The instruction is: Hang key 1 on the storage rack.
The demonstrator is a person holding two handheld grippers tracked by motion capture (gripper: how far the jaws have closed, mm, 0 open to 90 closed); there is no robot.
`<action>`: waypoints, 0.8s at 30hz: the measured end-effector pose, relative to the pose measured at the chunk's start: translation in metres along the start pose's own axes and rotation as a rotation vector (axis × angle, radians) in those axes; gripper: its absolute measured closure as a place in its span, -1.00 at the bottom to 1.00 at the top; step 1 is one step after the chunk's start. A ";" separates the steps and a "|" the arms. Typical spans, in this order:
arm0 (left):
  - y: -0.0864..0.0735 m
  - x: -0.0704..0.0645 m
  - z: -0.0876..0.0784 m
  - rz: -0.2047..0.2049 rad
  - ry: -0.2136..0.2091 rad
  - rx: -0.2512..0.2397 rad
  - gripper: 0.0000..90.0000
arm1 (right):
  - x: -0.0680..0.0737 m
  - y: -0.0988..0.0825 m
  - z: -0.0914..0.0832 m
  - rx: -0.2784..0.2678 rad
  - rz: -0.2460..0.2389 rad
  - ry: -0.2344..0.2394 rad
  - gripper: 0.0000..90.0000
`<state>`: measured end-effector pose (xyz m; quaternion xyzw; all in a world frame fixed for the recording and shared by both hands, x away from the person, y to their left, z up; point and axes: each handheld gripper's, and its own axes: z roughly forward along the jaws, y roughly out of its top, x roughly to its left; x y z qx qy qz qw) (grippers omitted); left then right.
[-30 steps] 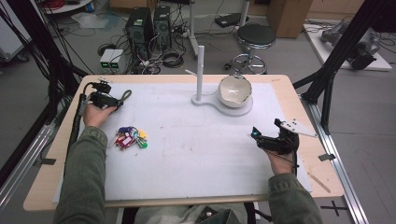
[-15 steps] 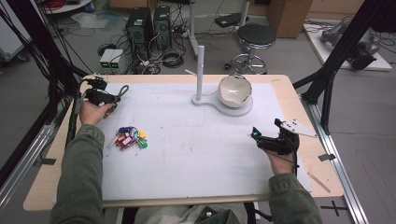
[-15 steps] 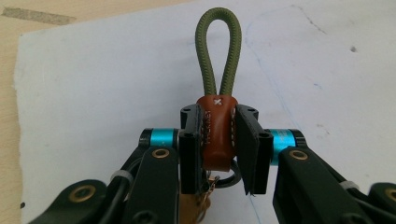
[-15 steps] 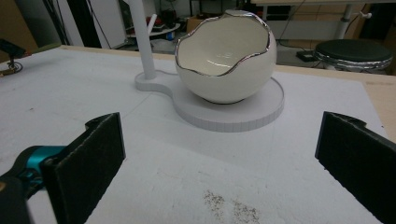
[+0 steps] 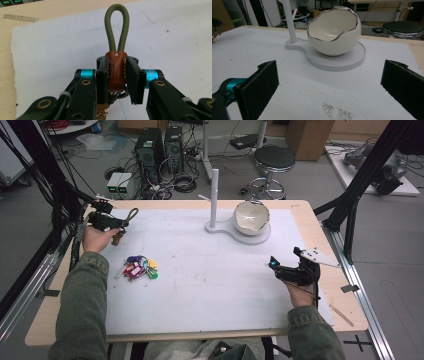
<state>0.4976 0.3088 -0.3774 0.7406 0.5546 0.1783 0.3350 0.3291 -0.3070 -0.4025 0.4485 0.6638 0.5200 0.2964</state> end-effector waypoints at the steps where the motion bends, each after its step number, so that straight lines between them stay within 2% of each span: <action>1: 0.000 -0.001 -0.002 0.002 0.003 -0.003 0.60 | 0.000 0.000 0.000 0.000 0.002 0.000 -0.99; 7: 0.005 -0.015 -0.014 0.034 0.000 -0.027 0.59 | 0.000 0.000 0.000 0.001 0.003 0.001 -0.99; 16: 0.010 -0.028 -0.034 0.017 -0.030 -0.087 0.59 | 0.000 0.000 0.002 0.004 -0.001 0.012 -0.99; 24: 0.012 -0.034 -0.046 0.027 -0.043 -0.117 0.59 | 0.001 0.000 0.001 0.003 -0.005 0.015 -0.99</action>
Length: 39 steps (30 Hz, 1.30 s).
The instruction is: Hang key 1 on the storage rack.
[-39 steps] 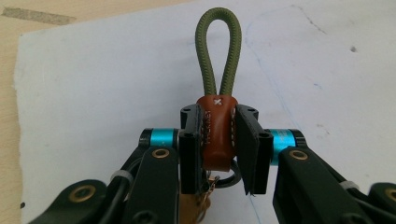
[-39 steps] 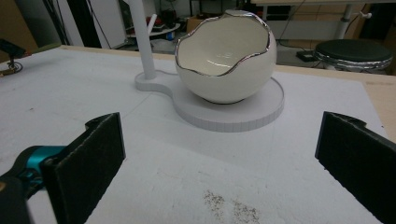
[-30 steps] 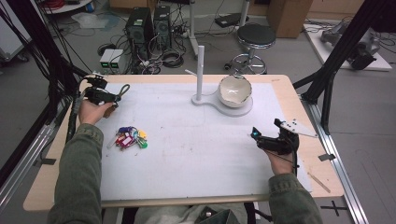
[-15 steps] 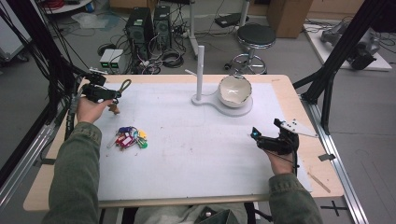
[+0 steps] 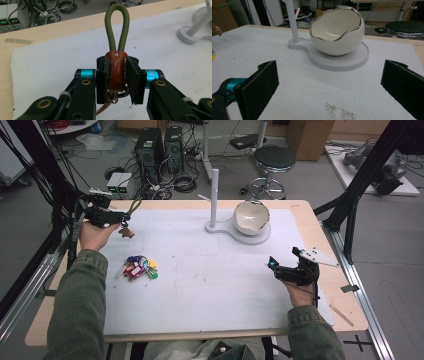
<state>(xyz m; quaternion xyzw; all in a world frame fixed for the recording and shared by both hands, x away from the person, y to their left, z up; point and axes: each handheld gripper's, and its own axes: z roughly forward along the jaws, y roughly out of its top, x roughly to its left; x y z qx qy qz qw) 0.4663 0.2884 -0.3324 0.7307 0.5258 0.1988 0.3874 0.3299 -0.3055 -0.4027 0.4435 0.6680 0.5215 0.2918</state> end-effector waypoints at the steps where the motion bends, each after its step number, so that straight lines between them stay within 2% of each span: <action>1: 0.000 0.000 -0.001 -0.003 -0.005 -0.004 0.59 | 0.000 0.000 0.000 -0.001 0.001 -0.001 -0.99; 7: 0.003 -0.003 -0.004 -0.019 -0.027 -0.024 0.59 | 0.001 0.000 0.000 -0.002 -0.001 -0.002 -0.99; 10: 0.004 -0.005 -0.005 -0.061 -0.062 -0.048 0.59 | 0.001 0.000 -0.001 -0.001 0.001 -0.001 -0.99; 12: 0.004 -0.007 -0.006 -0.066 -0.080 -0.053 0.59 | 0.001 0.000 -0.001 -0.001 0.000 -0.001 -0.99; 17: 0.006 -0.018 -0.005 -0.051 -0.111 -0.061 0.59 | 0.000 0.000 -0.001 -0.004 0.000 -0.002 -0.99; 30: 0.023 -0.038 -0.007 -0.031 -0.131 -0.083 0.59 | 0.000 0.000 -0.002 -0.006 0.006 -0.002 -0.99; 39: 0.032 -0.053 0.007 -0.020 -0.159 -0.078 0.59 | 0.001 0.000 -0.002 -0.005 0.008 0.000 -0.99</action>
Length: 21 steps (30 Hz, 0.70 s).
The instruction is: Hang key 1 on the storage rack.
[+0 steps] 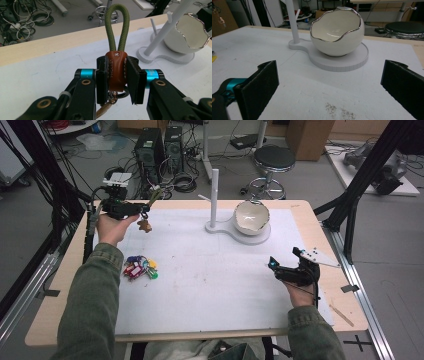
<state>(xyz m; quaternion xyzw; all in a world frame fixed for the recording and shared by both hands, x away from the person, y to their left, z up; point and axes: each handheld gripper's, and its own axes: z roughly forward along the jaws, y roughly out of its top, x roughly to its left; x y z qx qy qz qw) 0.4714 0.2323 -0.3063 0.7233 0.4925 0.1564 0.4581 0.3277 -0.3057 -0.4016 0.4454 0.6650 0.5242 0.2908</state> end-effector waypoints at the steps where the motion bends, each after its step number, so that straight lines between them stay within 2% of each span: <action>1: 0.001 -0.002 0.002 0.001 -0.006 0.001 0.59 | 0.000 0.000 0.000 -0.002 -0.003 0.000 -0.99; 8: 0.012 -0.016 0.009 0.034 -0.025 0.000 0.59 | -0.001 0.000 0.000 -0.002 0.001 0.001 -0.99; 14: 0.020 -0.023 0.015 0.034 -0.036 -0.010 0.59 | -0.001 0.000 -0.001 0.000 0.001 0.002 -0.99; 21: 0.019 -0.029 0.029 0.029 -0.060 -0.003 0.59 | -0.001 0.000 -0.001 -0.001 -0.001 0.004 -0.99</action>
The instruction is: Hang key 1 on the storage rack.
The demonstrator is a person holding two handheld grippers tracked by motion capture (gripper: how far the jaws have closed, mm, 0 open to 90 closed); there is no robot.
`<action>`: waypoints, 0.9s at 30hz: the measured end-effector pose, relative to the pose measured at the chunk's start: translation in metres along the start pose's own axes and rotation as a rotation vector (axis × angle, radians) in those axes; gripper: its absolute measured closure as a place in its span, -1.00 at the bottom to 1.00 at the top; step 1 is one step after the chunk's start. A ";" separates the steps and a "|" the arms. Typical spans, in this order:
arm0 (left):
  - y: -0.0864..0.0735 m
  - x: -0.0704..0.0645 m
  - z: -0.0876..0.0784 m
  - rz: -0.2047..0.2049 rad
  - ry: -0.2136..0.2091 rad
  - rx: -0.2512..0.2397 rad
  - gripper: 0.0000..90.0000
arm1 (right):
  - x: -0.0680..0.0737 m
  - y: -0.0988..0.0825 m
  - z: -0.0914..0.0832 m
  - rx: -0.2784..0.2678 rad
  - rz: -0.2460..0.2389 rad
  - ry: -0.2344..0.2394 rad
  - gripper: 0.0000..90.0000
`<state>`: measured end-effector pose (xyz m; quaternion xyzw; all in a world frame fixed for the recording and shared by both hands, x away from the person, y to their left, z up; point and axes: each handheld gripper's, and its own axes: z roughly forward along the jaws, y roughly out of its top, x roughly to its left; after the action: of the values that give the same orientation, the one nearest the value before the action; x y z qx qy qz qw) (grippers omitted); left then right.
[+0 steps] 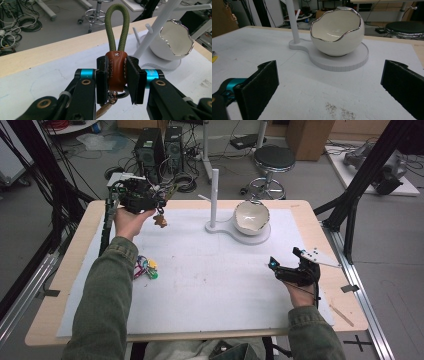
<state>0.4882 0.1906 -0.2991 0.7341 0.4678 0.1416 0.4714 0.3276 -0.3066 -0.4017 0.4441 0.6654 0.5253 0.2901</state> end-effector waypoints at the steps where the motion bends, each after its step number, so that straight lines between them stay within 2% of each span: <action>1: 0.000 -0.001 0.002 -0.001 -0.004 0.000 0.59 | 0.000 0.000 0.000 0.001 -0.001 0.000 -0.99; 14: 0.005 -0.016 0.018 0.012 -0.045 -0.002 0.59 | 0.000 -0.001 -0.001 0.003 -0.003 -0.002 -0.99; 27: 0.005 -0.025 0.039 0.018 -0.067 0.024 0.59 | -0.001 -0.001 -0.002 0.001 0.006 -0.006 -0.99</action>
<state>0.5032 0.1474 -0.3094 0.7482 0.4467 0.1155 0.4767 0.3259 -0.3089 -0.4021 0.4476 0.6636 0.5245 0.2902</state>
